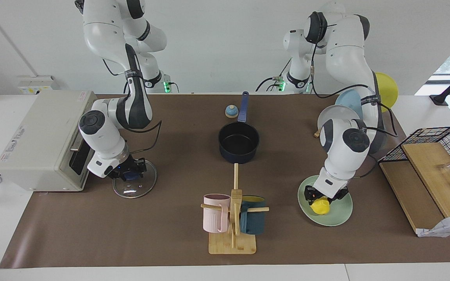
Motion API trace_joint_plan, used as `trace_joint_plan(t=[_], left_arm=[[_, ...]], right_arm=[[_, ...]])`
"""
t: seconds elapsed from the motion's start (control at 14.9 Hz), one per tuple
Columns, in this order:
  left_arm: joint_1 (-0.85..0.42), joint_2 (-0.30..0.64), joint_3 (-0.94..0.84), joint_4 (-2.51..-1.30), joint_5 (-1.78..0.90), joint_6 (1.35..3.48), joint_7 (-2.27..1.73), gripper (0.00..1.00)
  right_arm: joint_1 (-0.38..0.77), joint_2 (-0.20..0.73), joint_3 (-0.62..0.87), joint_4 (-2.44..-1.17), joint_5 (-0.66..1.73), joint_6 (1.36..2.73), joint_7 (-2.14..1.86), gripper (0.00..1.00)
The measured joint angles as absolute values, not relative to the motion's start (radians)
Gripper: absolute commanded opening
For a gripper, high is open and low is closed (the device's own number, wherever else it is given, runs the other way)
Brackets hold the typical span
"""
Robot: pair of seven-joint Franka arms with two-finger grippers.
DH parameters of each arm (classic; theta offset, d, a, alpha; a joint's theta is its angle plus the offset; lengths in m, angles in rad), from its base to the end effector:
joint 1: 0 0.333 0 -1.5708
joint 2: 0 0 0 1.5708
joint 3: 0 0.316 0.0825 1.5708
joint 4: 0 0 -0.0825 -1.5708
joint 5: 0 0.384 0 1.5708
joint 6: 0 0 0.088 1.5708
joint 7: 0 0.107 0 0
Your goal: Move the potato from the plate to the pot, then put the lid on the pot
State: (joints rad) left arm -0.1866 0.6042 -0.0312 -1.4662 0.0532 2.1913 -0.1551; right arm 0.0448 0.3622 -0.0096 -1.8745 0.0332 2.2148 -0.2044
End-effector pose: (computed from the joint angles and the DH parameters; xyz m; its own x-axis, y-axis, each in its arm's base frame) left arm 0.7085 -0.1506 0.3392 0.9887 -0.0843 0.1237 -0.0837 -0.9964 -0.0100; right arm 0.6273 0.0235 0.3180 0.9757 0.2184 -0.0170 0.2179 -0.9756 -0.0267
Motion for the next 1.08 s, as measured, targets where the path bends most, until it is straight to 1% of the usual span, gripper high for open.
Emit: trace_joint_plan(t=[0.13, 0.27, 0.34, 0.47, 0.54, 0.6, 0.67, 0.87, 1.08], left_arm=[[-0.187, 0.557, -0.032, -1.440, 0.052, 2.101, -0.160, 0.00], [-0.190, 0.475, -0.036, -1.434, 0.051, 1.986, -0.191, 0.00], [-0.194, 0.433, -0.041, -1.435, 0.051, 1.934, -0.219, 0.00], [-0.218, 0.353, -0.052, -1.447, 0.044, 1.847, -0.293, 0.00], [-0.239, 0.315, -0.054, -1.458, 0.031, 1.812, -0.334, 0.00], [-0.264, 0.278, -0.056, -1.471, 0.012, 1.781, -0.376, 0.00], [-0.292, 0.241, -0.058, -1.487, -0.004, 1.751, -0.418, 0.00], [-0.395, 0.144, -0.061, -1.566, -0.023, 1.720, -0.570, 0.00], [-0.505, 0.089, -0.063, -1.659, -0.026, 1.761, -0.716, 0.00]], right_arm=[[0.046, 0.362, -0.009, -1.855, 0.033, 2.177, -0.204, 0.41], [0.049, 0.361, -0.006, -1.828, 0.033, 2.144, -0.204, 0.40], [0.050, 0.361, -0.005, -1.820, 0.033, 2.137, -0.204, 0.37], [0.051, 0.359, -0.003, -1.807, 0.033, 2.120, -0.204, 0.27], [0.052, 0.355, 0.001, -1.800, 0.033, 2.102, -0.204, 0.20], [0.052, 0.345, 0.007, -1.787, 0.033, 2.074, -0.204, 0.07], [0.055, 0.333, 0.011, -1.768, 0.033, 2.033, -0.204, 0.00], [0.060, 0.292, 0.014, -1.683, 0.033, 1.881, -0.204, 0.00], [0.060, 0.266, 0.014, -1.647, 0.033, 1.807, -0.204, 0.00]])
